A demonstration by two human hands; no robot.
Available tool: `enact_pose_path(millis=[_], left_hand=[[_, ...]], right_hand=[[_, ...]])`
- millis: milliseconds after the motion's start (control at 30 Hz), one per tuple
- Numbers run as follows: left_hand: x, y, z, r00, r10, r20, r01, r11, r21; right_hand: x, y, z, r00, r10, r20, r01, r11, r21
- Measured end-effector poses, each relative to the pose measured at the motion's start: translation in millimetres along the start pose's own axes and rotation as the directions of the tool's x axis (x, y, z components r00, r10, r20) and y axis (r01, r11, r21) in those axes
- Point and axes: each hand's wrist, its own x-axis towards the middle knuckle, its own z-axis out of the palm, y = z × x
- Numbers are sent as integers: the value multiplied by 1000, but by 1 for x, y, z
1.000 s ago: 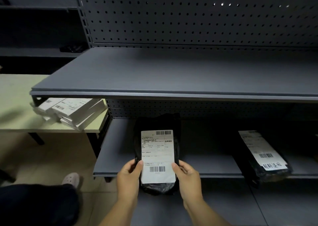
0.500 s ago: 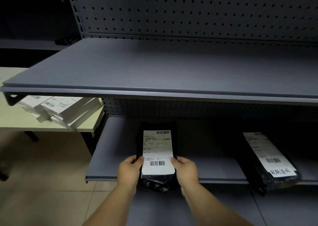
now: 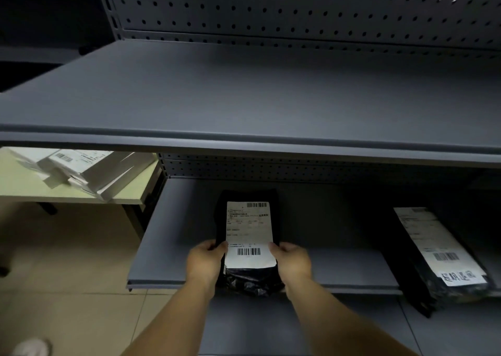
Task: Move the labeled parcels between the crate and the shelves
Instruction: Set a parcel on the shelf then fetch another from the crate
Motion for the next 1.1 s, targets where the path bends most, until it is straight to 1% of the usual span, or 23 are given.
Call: enact_pose_path(millis=[233, 400, 467, 500, 567, 600, 667, 733, 800, 867, 967, 1100], left_hand=[[-3, -2, -1, 1000, -20, -7, 20, 1000, -14], [-10, -3, -5, 1000, -13, -24, 14, 1000, 23], [-14, 0, -6, 999, 15, -46, -11, 997, 72], [-17, 3, -6, 996, 40, -76, -30, 991, 128], [-24, 9, -8, 982, 118, -146, -73, 956, 284], [-29, 13, -8, 971, 174, -165, -107, 930, 352], [-41, 18, -8, 945, 289, -151, -196, 874, 445], [-55, 22, -6, 918, 380, -111, -275, 814, 512], [-70, 24, -1, 887, 458, -56, -335, 721, 606], [-83, 26, 7, 856, 516, 22, -376, 594, 711], [-101, 28, 22, 813, 566, 136, -426, 421, 801], [-124, 33, 54, 762, 603, 237, -478, 276, 834]], right_hand=[[-2, 4, 2, 1000, -16, -13, 15, 999, -36], [-9, 3, 1, 999, -29, -16, 28, 996, -85], [-14, 0, -3, 998, -41, -40, 36, 991, -129], [-17, -3, -7, 997, -60, -58, 49, 984, -172], [-24, -8, -18, 988, -133, -83, 100, 943, -317], [-28, -9, -24, 979, -184, -92, 135, 910, -393], [-38, -11, -38, 945, -312, -93, 219, 821, -528], [-47, -11, -52, 891, -450, -53, 300, 673, -676], [-55, -9, -68, 841, -541, 9, 339, 513, -789], [-61, -8, -85, 807, -587, 60, 362, 412, -836], [-66, -7, -110, 775, -623, 107, 385, 330, -862], [-66, -7, -149, 751, -649, 119, 389, 291, -874]])
